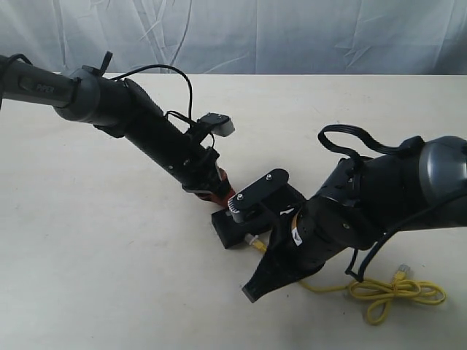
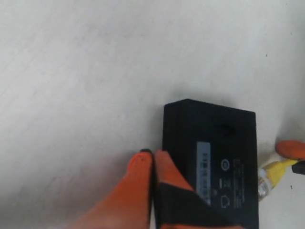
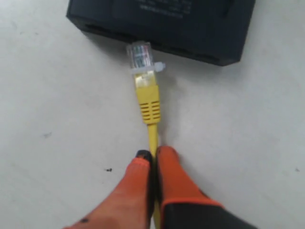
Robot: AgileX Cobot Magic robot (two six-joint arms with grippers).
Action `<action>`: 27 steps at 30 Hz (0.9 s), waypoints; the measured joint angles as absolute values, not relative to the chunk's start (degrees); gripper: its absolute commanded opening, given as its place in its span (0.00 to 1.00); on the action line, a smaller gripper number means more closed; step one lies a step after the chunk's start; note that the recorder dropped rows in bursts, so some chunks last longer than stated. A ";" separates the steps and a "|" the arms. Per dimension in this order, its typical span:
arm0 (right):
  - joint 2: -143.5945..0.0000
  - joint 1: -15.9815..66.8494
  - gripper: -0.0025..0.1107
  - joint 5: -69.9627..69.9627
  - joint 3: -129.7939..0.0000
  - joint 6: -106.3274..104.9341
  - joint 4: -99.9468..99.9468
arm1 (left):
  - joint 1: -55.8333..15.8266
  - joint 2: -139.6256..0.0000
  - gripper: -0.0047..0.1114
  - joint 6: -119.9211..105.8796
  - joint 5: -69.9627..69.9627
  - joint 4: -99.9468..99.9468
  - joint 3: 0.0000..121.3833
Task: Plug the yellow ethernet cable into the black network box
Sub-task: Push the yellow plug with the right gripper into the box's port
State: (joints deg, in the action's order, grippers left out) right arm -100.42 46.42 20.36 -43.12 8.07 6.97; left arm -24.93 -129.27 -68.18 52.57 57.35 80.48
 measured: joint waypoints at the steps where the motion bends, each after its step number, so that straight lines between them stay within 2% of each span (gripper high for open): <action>1: -100.42 46.42 0.02 20.36 -43.12 7.47 6.97 | -24.93 -129.27 0.04 -67.48 52.44 57.09 80.58; 9: -100.42 46.42 0.02 20.35 -43.12 3.97 6.97 | -23.82 -127.63 0.04 -59.92 52.44 48.99 80.58; 27: -102.04 46.42 0.02 19.20 -43.25 3.38 5.87 | -23.72 -128.09 0.04 -59.70 58.63 47.72 80.60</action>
State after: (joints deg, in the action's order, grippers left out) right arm -102.04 46.42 19.20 -43.25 3.38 5.87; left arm -23.72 -128.09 -59.70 58.63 47.72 80.60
